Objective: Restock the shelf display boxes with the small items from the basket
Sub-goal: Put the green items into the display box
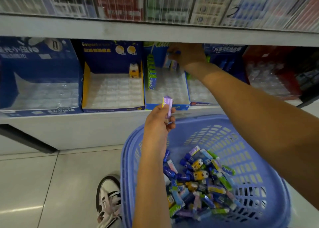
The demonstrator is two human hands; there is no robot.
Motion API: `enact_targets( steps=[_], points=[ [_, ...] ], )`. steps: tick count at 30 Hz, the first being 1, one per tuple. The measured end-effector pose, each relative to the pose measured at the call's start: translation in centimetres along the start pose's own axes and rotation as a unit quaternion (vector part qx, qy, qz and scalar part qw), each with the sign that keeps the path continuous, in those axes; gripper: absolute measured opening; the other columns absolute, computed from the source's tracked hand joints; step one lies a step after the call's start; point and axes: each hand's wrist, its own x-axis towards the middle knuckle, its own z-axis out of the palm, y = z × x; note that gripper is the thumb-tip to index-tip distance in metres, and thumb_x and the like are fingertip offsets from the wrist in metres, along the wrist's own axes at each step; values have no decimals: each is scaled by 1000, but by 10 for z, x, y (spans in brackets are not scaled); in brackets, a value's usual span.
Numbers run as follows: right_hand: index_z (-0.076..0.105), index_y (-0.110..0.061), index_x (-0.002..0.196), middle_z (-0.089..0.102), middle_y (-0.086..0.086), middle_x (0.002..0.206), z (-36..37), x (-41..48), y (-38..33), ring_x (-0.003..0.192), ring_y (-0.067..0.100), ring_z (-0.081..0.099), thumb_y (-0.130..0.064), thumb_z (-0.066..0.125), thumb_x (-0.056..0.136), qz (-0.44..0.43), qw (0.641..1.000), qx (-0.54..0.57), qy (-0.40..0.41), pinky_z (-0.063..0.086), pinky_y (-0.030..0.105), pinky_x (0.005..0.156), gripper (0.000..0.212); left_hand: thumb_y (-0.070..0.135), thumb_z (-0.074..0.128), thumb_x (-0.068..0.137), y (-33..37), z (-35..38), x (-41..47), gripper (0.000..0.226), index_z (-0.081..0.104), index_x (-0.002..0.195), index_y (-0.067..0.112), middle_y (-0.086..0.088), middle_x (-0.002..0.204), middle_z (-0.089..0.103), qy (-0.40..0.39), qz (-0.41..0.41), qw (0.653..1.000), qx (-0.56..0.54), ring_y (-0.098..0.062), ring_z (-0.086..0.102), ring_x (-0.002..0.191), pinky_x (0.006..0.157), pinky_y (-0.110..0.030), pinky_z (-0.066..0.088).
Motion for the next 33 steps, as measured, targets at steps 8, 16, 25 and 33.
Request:
enact_targets(
  steps=[8,16,25,33],
  points=[
    [64,-10,115,62,10,122,0,2,-7,115,28,55,-25,51,95,-2,1000,-26,17,38,31,94,29,12,46,98,-1,-1,0,17,62,93,13,0,81,65,1,26,1000,0,-5,55,55,54,-18,48],
    [63,-6,110,64,11,114,-9,-19,-16,106,26,60,-27,53,94,-6,999,39,23,41,23,85,28,19,59,93,0,0,-6,11,66,101,19,11,68,67,-8,65,998,14,-11,70,74,71,-19,55],
    [71,-11,87,70,-2,72,-48,-120,-20,61,1,65,-12,74,79,-20,955,274,-112,54,13,64,8,23,70,84,7,13,-5,18,68,100,14,0,84,72,13,186,979,88,-15,71,80,73,-23,56],
    [69,-10,100,69,3,97,-50,-84,10,89,12,62,-14,65,87,-6,989,136,65,41,0,73,14,36,53,95,4,11,11,58,32,147,18,2,152,32,-20,257,806,533,-14,30,138,103,-19,31]
  ],
)
